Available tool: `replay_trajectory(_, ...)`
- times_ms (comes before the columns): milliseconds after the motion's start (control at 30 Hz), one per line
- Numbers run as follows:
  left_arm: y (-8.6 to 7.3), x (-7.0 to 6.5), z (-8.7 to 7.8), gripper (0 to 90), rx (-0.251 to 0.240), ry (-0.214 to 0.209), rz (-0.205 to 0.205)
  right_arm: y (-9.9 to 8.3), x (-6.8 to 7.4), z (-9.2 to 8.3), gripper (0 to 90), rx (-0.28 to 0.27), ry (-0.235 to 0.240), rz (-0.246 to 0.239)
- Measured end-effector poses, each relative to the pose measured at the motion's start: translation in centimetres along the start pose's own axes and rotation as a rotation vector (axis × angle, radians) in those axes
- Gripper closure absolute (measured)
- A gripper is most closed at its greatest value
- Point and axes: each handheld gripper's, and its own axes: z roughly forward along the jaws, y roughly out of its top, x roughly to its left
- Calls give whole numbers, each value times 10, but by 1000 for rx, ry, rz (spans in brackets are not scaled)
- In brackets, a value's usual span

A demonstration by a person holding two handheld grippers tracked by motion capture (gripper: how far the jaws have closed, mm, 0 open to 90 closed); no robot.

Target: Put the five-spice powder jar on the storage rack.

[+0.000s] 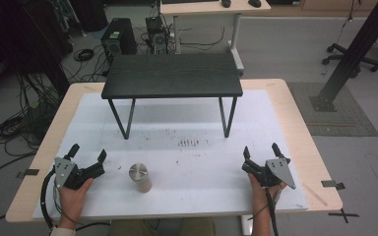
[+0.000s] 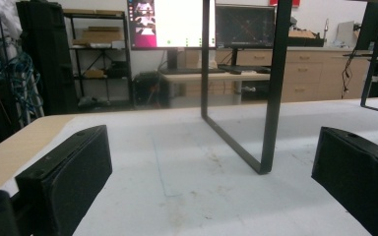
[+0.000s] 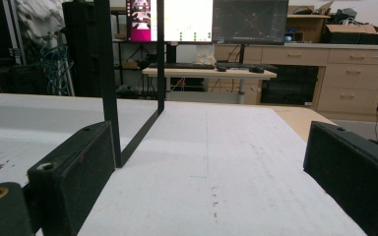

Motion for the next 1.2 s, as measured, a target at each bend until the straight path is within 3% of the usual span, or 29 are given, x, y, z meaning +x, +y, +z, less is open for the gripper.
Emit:
replay_trajectory(300,0,1,-2,2,2,0,-8,0,0,0,56,0,1,1)
replay_trajectory(567,4,0,-12,8,-12,6,8,0,0,0,57,1,3,-2)
replay_trajectory(767,9,-3,-16,6,-31,-4,-17,0,0,0,56,1,2,-4)
replay_trajectory(1200,28,-12,-30,2,-82,-82,-23,0,1,0,57,3,1,-10)
